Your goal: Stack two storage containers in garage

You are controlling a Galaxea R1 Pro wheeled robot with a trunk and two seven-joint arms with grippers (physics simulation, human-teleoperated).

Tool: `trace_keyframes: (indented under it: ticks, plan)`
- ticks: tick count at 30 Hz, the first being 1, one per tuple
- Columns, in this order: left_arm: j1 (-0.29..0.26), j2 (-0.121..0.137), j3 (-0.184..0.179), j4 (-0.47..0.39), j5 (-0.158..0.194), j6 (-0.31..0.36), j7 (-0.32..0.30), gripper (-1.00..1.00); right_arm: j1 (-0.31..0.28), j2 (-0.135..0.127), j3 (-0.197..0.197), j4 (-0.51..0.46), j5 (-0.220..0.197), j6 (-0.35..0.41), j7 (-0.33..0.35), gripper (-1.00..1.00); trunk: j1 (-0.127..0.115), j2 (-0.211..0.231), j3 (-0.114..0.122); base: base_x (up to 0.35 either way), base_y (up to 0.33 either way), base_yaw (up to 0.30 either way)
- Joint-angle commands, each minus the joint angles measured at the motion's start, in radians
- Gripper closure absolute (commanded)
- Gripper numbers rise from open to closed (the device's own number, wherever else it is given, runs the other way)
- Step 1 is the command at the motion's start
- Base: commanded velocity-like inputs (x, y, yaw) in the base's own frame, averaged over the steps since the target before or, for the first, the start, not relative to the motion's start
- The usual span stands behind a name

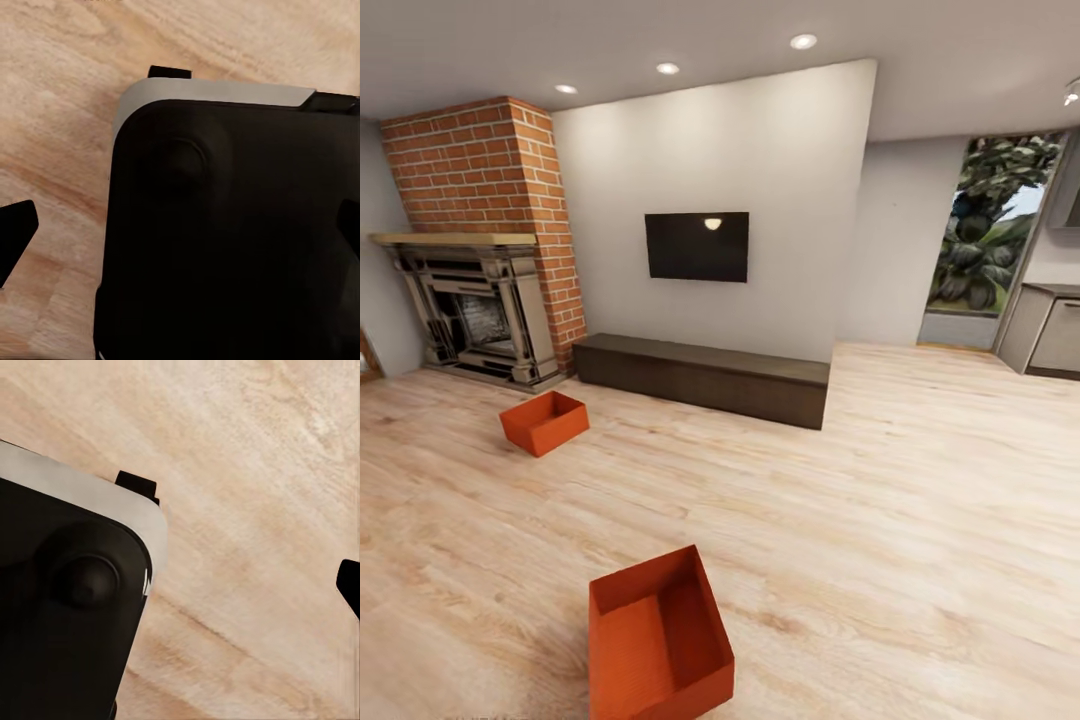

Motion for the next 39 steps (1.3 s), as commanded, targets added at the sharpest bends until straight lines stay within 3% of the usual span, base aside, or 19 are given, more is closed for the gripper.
trace_keyframes:
  ticks: [1,20,39]
  plan:
    - [0.000,0.000,0.005,0.000,0.006,-0.002,-0.001,-1.00,-0.001,0.000,0.009,0.003,-0.010,-0.006,0.000,-1.00,0.000,0.000,-0.001,0.186,-0.150,0.269]
    - [0.000,0.000,0.005,0.000,0.006,-0.002,-0.001,-1.00,-0.001,0.000,0.009,0.003,-0.011,-0.006,-0.001,-1.00,0.000,0.000,-0.001,0.217,-0.178,0.061]
    - [0.000,0.001,0.005,0.000,0.006,-0.002,0.000,-1.00,-0.001,0.000,0.009,0.003,-0.003,-0.006,0.000,-1.00,0.000,0.000,-0.009,0.022,-0.012,0.250]
